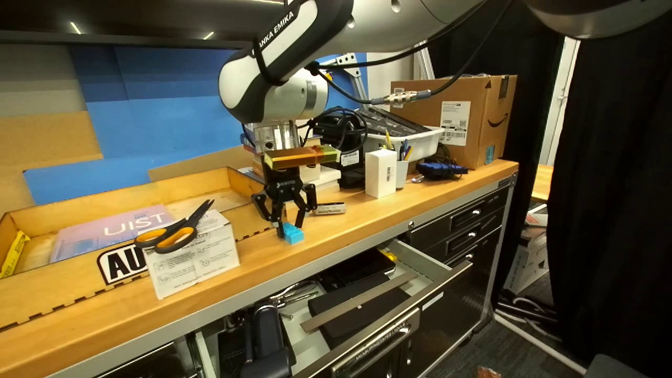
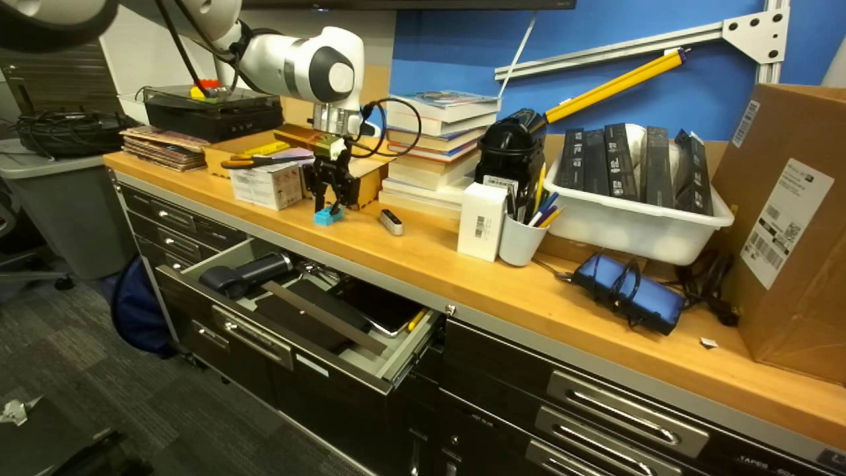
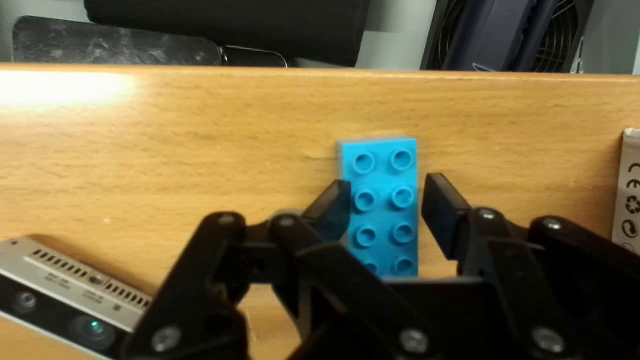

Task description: Put the blue building block inside the open drawer

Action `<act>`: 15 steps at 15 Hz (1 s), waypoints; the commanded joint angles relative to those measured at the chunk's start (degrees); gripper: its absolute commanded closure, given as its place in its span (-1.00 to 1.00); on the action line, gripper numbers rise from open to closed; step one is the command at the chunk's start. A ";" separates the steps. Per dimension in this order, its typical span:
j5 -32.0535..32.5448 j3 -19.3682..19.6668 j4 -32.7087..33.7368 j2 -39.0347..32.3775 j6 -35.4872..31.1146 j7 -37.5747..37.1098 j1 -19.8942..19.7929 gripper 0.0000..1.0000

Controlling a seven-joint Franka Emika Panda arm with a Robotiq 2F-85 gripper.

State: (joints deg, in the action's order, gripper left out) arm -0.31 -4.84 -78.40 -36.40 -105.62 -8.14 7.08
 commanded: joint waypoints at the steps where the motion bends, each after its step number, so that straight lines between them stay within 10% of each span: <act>1: -1.10 0.82 1.16 -0.91 0.13 -1.44 0.49 0.73; 3: -1.09 0.74 0.28 -0.18 -0.15 -1.68 0.67 -0.24; 9: -1.15 0.66 0.02 -0.03 -0.11 -1.97 0.84 -0.97; 12: -1.35 0.63 0.73 -1.05 -0.03 -2.38 0.92 -1.00; 13: -1.36 0.60 0.80 -1.28 -0.13 -2.37 0.93 -0.50; 15: -1.48 0.76 0.95 -1.84 -0.39 -3.30 1.06 -0.40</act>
State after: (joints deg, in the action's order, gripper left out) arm -0.70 -4.70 -78.60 -37.33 -105.71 -10.04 7.48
